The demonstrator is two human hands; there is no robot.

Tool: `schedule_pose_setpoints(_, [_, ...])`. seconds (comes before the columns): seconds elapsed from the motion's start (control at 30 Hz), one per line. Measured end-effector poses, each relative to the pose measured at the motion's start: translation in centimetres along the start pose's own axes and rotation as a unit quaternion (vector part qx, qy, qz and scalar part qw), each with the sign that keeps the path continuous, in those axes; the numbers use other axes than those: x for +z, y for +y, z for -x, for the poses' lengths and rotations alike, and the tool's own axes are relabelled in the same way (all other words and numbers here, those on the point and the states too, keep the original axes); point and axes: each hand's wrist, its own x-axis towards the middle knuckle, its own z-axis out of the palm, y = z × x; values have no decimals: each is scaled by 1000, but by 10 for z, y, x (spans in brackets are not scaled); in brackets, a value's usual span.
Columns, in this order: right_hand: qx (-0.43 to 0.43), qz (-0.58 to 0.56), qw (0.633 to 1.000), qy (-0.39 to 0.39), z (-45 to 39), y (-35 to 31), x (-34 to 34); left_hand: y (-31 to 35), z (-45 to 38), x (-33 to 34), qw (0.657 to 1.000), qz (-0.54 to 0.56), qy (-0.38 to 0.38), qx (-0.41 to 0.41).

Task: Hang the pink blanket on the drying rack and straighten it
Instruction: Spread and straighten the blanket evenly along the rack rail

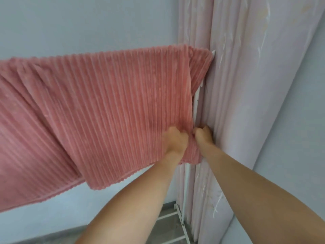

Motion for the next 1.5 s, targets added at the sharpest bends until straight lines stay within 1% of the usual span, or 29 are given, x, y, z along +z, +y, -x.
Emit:
schedule_pose_setpoints(0.03, [18, 0, 1000, -16, -3, 16, 3, -15, 6, 15, 994, 33, -62, -83])
schedule_pose_setpoints(0.07, [29, -2, 999, -28, -3, 30, 6, -31, 11, 28, 973, 98, -116, -172])
schedule_pose_setpoints(0.1, [33, 1, 999, -37, 1, 39, 7, -45, 15, 38, 935, 186, -158, -258])
schedule_pose_setpoints(0.13, [32, 7, 999, -38, 6, 46, 7, -57, 20, 44, 888, 266, -183, -328])
schedule_pose_setpoints(0.17, [29, 9, 999, -37, 9, 53, 9, -69, 23, 49, 847, 326, -183, -378])
schedule_pose_setpoints(0.2, [27, 3, 999, -35, 11, 59, 11, -80, 25, 53, 818, 368, -169, -408])
schedule_pose_setpoints(0.23, [23, -5, 999, -31, 10, 66, 13, -91, 26, 56, 799, 402, -146, -423])
schedule_pose_setpoints(0.3, [11, 6, 1000, 0, 6, 77, 19, -113, 25, 63, 773, 454, -97, -431])
schedule_pose_setpoints(0.37, [-5, 30, 999, 22, 6, 82, 25, -133, 25, 74, 731, 513, -70, -444])
schedule_pose_setpoints(0.43, [-37, 56, 997, 22, 6, 90, 32, -150, 27, 89, 679, 583, -58, -442])
schedule_pose_setpoints(0.5, [-61, 83, 994, 22, 5, 100, 38, -160, 26, 100, 635, 645, -58, -422])
schedule_pose_setpoints(0.53, [-68, 93, 993, 25, 4, 105, 42, -162, 23, 103, 622, 664, -67, -410])
schedule_pose_setpoints(0.57, [-73, 99, 992, 30, 4, 112, 43, -165, 22, 108, 616, 674, -79, -401])
schedule_pose_setpoints(0.63, [-71, 101, 992, 41, 4, 115, 43, -165, 17, 108, 616, 678, -88, -391])
schedule_pose_setpoints(0.73, [-53, 105, 989, 86, 7, 118, 37, -173, 11, 115, 614, 682, -67, -391])
schedule_pose_setpoints(0.8, [-44, 101, 987, 116, 6, 120, 33, -176, 9, 122, 615, 693, -84, -366])
schedule_pose_setpoints(0.83, [-46, 96, 988, 114, 4, 121, 34, -176, 8, 124, 616, 700, -99, -349])
schedule_pose_setpoints(0.9, [-63, 80, 991, 92, 1, 121, 36, -172, 7, 123, 615, 710, -123, -322])
schedule_pose_setpoints(0.97, [-87, 55, 992, 68, -3, 121, 36, -167, 6, 121, 633, 698, -131, -307])
schedule_pose_setpoints(1.03, [-91, 38, 995, 21, -7, 124, 36, -165, 5, 123, 650, 689, -123, -297])
schedule_pose_setpoints(1.1, [-76, 21, 996, -33, -9, 125, 35, -164, 5, 123, 644, 698, -105, -295])
schedule_pose_setpoints(1.17, [-42, -20, 996, -82, -10, 123, 34, -165, 6, 123, 620, 715, -83, -312])
schedule_pose_setpoints(1.2, [-19, -50, 992, -117, -9, 123, 33, -165, 7, 121, 623, 712, -67, -317])
schedule_pose_setpoints(1.27, [19, -96, 982, -161, -6, 125, 37, -164, 10, 119, 639, 692, -68, -330])
schedule_pose_setpoints(1.3, [34, -113, 978, -171, -3, 124, 40, -167, 13, 120, 648, 684, -74, -326])
schedule_pose_setpoints(1.33, [45, -133, 975, -173, -1, 123, 42, -168, 17, 122, 659, 677, -76, -318])
schedule_pose_setpoints(1.43, [70, -209, 958, -184, -1, 121, 44, -167, 24, 113, 704, 639, -45, -308])
schedule_pose_setpoints(1.5, [81, -246, 946, -195, -8, 121, 44, -166, 22, 107, 715, 619, -39, -322])
